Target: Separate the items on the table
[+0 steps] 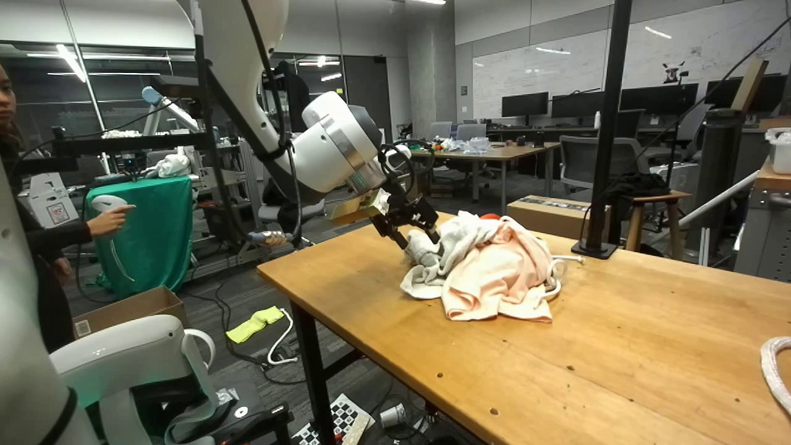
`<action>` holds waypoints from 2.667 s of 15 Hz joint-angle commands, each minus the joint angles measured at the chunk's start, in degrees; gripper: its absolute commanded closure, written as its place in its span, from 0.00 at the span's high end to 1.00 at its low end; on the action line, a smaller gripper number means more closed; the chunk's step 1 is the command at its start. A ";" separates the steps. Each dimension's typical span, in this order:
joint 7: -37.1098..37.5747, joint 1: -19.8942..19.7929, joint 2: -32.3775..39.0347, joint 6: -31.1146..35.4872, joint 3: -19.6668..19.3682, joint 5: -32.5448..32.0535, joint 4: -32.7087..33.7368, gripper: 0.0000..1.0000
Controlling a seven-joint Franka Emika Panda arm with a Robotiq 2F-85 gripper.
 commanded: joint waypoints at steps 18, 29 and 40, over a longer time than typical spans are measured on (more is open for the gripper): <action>5.48 -0.31 5.88 -0.62 -3.55 -4.26 4.86 0.68; -10.50 -1.77 3.78 -3.72 -1.69 16.04 3.04 0.03; -42.12 -2.07 -8.23 -23.51 -0.13 58.54 8.44 0.06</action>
